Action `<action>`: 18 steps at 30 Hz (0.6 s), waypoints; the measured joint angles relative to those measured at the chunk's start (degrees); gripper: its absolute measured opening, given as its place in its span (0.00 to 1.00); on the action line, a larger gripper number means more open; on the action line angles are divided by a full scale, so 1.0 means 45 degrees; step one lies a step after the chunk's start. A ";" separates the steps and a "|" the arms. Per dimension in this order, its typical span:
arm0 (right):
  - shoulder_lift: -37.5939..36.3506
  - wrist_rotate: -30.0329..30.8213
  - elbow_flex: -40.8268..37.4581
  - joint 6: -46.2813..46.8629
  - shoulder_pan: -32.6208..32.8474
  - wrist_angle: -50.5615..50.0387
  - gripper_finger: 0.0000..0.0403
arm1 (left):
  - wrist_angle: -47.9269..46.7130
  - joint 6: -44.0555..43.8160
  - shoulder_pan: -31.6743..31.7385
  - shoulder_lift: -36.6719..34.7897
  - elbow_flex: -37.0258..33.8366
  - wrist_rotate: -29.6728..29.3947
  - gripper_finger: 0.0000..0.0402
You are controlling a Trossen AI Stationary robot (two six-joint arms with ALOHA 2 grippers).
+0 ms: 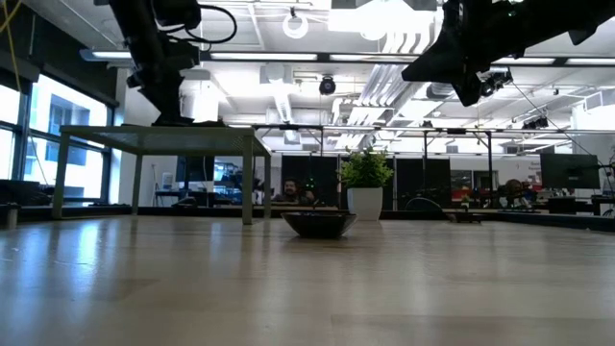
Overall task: Pick & Place Mini shaped plates
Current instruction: Stack the black square plate on top of the black square plate on the shelf
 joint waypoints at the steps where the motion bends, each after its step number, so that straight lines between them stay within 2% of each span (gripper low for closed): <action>1: 0.0000 0.0000 0.0000 0.0014 0.0000 -0.0003 0.02 | -0.0009 0.0076 0.0000 -0.0003 0.0000 0.0000 0.21; 7: 0.0000 0.0000 0.0000 0.0021 0.0000 -0.0013 0.02 | -0.0070 0.0116 0.0000 -0.0233 0.0000 0.0081 0.03; 18: 0.0000 -0.0005 0.0004 0.0021 0.0000 -0.0183 0.02 | -0.0180 0.1008 0.0000 -0.0913 0.0000 0.0150 0.01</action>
